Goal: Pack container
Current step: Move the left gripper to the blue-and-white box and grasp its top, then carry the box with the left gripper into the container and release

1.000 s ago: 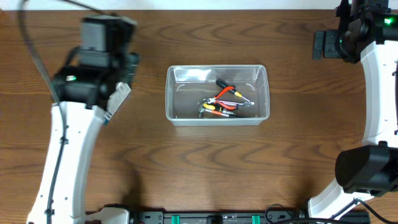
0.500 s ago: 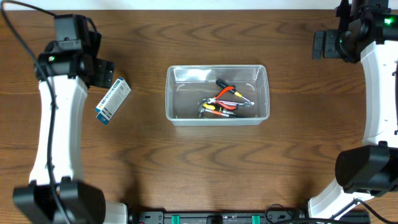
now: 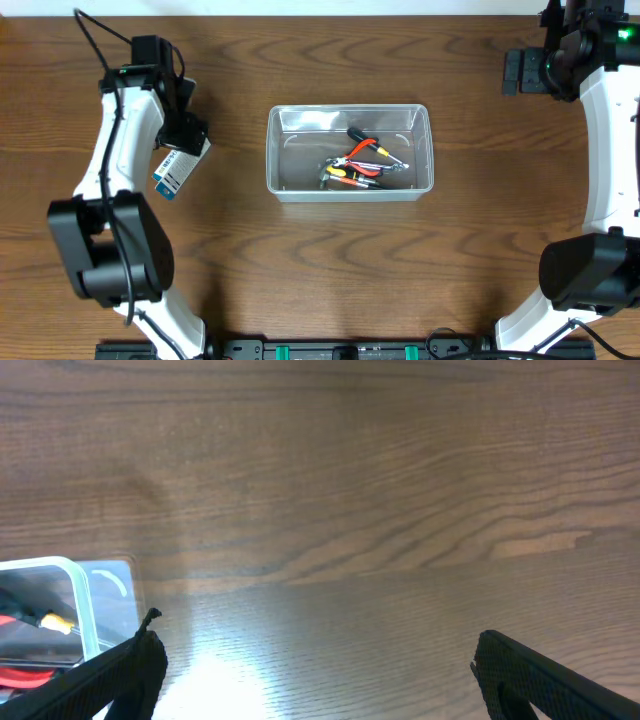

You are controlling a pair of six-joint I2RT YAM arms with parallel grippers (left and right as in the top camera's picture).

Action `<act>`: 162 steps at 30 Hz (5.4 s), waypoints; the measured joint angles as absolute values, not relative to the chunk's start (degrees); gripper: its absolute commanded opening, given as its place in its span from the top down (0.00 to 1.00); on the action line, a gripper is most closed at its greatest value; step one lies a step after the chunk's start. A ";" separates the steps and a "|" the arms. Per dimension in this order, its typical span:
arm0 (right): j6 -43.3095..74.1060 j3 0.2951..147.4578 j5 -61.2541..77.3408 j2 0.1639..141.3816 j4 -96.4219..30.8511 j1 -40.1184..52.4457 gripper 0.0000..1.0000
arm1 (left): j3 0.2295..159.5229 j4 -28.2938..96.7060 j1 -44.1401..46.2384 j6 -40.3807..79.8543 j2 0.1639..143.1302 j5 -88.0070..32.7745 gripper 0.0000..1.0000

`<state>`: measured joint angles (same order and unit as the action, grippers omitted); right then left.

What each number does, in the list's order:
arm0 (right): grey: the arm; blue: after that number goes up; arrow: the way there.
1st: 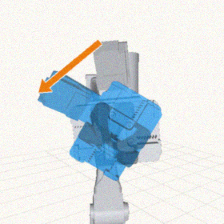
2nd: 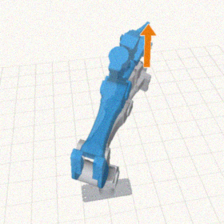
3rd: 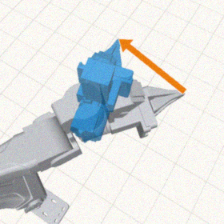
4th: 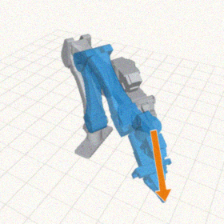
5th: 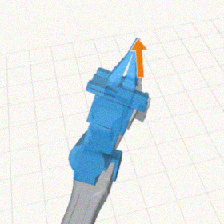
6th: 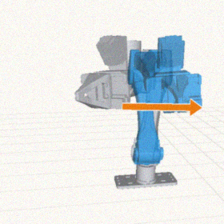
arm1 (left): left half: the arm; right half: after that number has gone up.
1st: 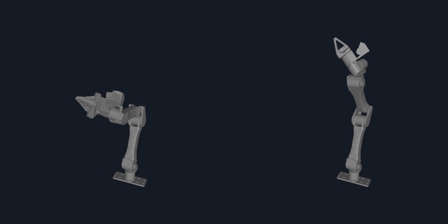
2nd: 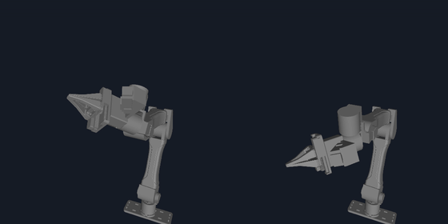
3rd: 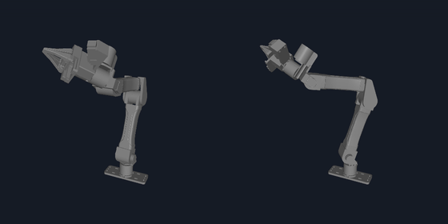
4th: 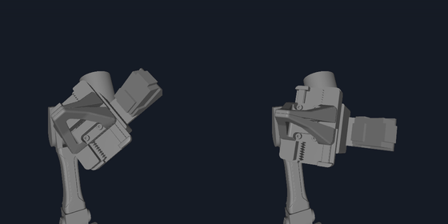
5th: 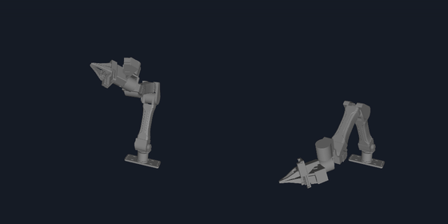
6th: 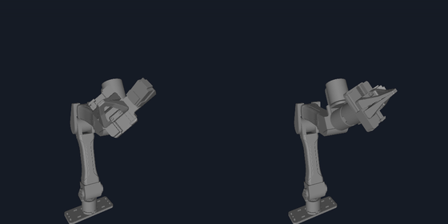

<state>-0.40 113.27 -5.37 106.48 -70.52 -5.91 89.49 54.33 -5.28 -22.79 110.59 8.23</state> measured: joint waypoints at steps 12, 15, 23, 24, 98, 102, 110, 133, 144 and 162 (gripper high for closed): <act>-0.40 113.27 -5.37 106.48 -70.54 -5.91 0.01 | 89.47 55.59 -5.52 -23.00 116.99 5.89 0.06; -0.40 113.27 -5.37 106.48 -70.54 -5.91 0.01 | 89.47 55.37 -5.54 -24.05 117.01 4.43 0.11; -0.40 113.27 -5.37 106.50 -70.52 -5.91 0.01 | 89.45 55.07 -5.54 -25.50 117.01 2.87 0.21; -0.40 113.27 -5.37 106.48 -70.52 -5.91 0.01 | 89.45 55.07 -5.54 -25.54 117.01 2.83 0.21; -0.40 113.27 -5.37 106.48 -70.52 -5.91 0.01 | 89.43 54.26 -8.25 -29.85 118.72 -3.07 0.91; -0.40 113.27 -5.37 106.48 -70.52 -5.91 0.01 | 89.45 54.02 -8.25 -29.85 115.94 -3.05 0.91; -0.40 113.27 -5.37 106.48 -70.52 -5.91 0.01 | 90.00 53.58 -7.66 -29.85 104.90 -3.03 0.92; -0.40 113.27 -5.37 106.48 -70.52 -5.91 0.01 | 90.06 53.58 25.76 -29.85 86.00 -3.27 0.92; -0.40 113.27 -5.37 106.48 -70.54 -5.91 0.01 | 90.06 53.58 33.74 -29.87 89.65 -3.73 0.93; -0.40 113.27 -5.37 106.48 -70.54 -5.91 0.01 | 90.06 52.14 34.98 -29.87 107.72 -6.28 0.93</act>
<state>-0.40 113.27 -5.37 106.48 -70.54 -5.91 90.06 52.14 34.98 -29.87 107.72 -6.28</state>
